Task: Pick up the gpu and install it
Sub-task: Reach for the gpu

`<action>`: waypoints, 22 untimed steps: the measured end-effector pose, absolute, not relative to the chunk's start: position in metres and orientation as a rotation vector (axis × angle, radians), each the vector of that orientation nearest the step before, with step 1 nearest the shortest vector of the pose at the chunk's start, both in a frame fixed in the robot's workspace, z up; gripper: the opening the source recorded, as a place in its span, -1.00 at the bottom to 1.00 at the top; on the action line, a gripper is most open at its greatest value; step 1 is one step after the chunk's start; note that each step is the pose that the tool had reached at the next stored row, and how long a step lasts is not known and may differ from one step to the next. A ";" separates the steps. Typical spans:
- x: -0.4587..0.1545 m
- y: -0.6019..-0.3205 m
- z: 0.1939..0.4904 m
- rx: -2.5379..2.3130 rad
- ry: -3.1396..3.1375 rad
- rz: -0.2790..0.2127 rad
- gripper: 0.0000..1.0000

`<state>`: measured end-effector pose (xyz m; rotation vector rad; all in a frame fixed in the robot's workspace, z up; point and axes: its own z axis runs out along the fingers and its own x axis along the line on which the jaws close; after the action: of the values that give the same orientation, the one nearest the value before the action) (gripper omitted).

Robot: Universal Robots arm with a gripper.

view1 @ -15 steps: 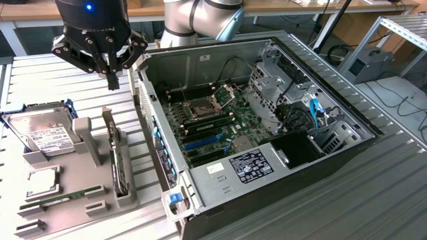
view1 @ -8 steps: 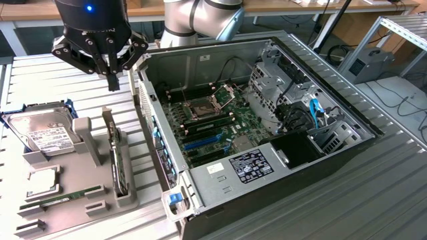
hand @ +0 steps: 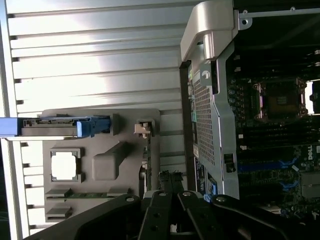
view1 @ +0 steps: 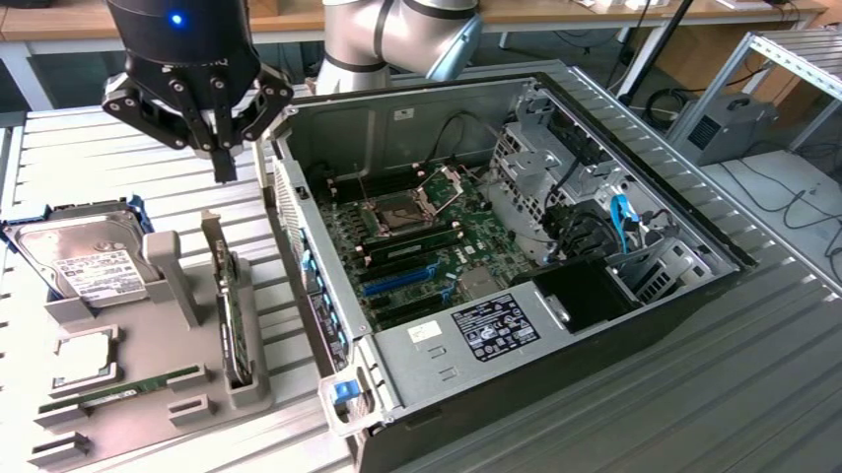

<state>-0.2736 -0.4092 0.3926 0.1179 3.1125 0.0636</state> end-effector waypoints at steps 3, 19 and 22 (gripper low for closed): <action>-0.274 -0.410 0.393 0.118 3.113 0.063 -0.79; -0.274 -0.417 0.393 0.118 3.112 0.061 -0.79; -0.274 -0.419 0.393 0.118 3.112 0.061 -0.79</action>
<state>-0.2736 -0.4188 0.3926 0.1179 3.1125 0.0607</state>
